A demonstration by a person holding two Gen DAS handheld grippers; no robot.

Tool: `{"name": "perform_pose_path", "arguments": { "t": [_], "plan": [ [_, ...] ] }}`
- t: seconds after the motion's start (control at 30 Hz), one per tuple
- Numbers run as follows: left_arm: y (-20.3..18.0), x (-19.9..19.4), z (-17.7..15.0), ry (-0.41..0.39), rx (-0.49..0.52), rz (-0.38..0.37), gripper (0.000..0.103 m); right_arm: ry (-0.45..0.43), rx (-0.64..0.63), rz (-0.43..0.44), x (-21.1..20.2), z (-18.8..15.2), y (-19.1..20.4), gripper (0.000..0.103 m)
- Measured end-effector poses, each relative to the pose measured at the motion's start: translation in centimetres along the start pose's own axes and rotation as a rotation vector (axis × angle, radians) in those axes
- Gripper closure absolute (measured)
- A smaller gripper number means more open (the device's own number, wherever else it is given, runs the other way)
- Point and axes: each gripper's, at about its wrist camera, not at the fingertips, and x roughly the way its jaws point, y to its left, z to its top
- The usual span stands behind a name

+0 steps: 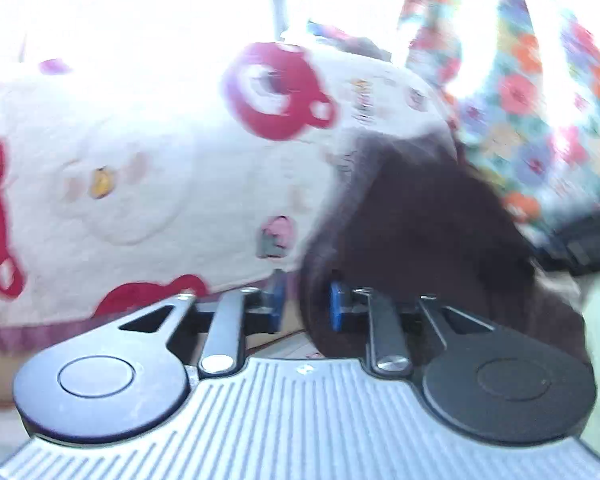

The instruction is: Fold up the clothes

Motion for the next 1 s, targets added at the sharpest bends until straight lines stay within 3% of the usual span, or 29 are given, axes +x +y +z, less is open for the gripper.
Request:
{"name": "perform_pose_path", "arguments": {
  "t": [0.1, 0.2, 0.3, 0.4, 0.47, 0.53, 0.63, 0.8, 0.83, 0.87, 1.0],
  "plan": [
    [2.3, 1.8, -2.3, 0.206, -0.141, 0.057, 0.063, 0.217, -0.041, 0.087, 3.0, -4.0, 3.0, 0.091],
    [5.1, 3.8, -5.1, 0.457, -0.376, 0.073, 0.065, 0.453, -0.011, 0.14, 5.5, -7.1, 5.4, 0.09],
    [7.7, 4.2, -7.0, 0.528, -0.584, 0.056, 0.063, 0.497, 0.009, 0.15, 5.8, -8.1, 6.0, 0.083],
    [7.4, 4.4, -7.3, 0.534, -0.598, 0.054, 0.063, 0.507, 0.113, 0.216, 5.5, -7.0, 3.9, 0.075],
    [7.0, 4.6, -7.4, 0.542, -0.591, 0.045, 0.062, 0.511, 0.268, 0.303, 4.5, -6.2, 1.0, 0.067],
    [6.3, 5.0, -7.8, 0.572, -0.577, 0.016, 0.059, 0.452, 0.408, 0.314, 2.9, -5.0, -2.4, 0.062],
    [5.1, 5.5, -8.7, 0.641, -0.551, -0.033, 0.053, 0.388, 0.508, 0.186, 1.5, -3.8, -8.0, 0.049],
    [2.5, 6.3, -9.8, 0.732, -0.399, -0.064, 0.055, 0.462, 0.643, -0.143, 3.4, -5.5, -18.9, 0.049],
    [2.0, 6.4, -10.0, 0.747, -0.364, -0.067, 0.058, 0.466, 0.67, -0.171, 4.0, -6.1, -20.7, 0.049],
    [1.8, 6.4, -10.0, 0.75, -0.346, -0.069, 0.069, 0.462, 0.705, -0.187, 4.4, -6.7, -22.2, 0.049],
    [1.6, 6.1, -10.0, 0.758, -0.311, -0.056, 0.069, 0.438, 0.789, -0.249, 6.5, -9.1, -26.9, 0.049]
  ]
}}
